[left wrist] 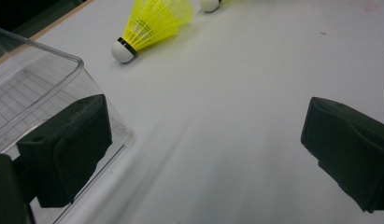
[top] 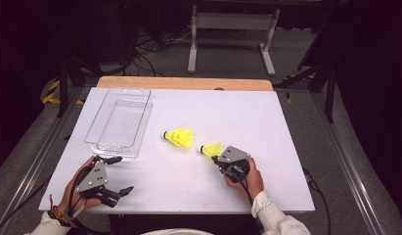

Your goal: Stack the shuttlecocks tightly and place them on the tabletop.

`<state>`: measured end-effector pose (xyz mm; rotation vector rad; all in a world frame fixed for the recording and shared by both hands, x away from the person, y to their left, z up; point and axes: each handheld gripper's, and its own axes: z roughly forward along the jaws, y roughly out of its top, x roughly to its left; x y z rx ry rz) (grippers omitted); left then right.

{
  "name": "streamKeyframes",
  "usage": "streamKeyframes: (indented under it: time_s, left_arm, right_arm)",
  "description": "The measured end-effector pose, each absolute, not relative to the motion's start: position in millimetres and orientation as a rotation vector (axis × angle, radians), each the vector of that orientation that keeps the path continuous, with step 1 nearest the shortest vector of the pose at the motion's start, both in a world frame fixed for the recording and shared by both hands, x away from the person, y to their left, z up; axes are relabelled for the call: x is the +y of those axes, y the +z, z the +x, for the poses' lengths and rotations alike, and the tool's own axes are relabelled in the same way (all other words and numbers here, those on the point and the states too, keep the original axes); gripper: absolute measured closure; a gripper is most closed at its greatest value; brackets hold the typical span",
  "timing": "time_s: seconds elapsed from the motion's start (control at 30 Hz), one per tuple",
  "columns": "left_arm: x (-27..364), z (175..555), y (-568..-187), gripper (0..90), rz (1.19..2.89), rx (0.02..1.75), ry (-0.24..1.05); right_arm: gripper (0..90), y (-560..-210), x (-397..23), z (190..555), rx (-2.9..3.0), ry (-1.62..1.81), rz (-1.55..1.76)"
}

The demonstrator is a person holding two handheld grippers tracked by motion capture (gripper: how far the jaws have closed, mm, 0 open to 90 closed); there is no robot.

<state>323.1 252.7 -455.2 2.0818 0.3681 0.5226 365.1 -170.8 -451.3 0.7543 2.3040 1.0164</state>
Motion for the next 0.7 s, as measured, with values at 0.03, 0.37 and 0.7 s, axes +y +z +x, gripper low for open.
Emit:
streamKeyframes:
  time_s: [0.03, 0.37, 0.7]
  left_arm:
    - [252.9, 323.2, -455.2, 3.0, 2.081, 0.369, 0.523]
    - [253.6, 322.8, -454.6, 3.0, 2.079, 0.368, 0.526]
    - [252.0, 323.3, -455.7, 3.0, 2.082, 0.371, 0.524]
  right_arm:
    - [90.0, -450.5, -171.0, 364.8, 2.3, 1.022, 0.751]
    - [90.0, -445.1, -173.4, 363.0, 2.267, 1.041, 0.742]
    - [90.0, -441.0, -170.6, 369.1, 2.242, 1.073, 0.735]
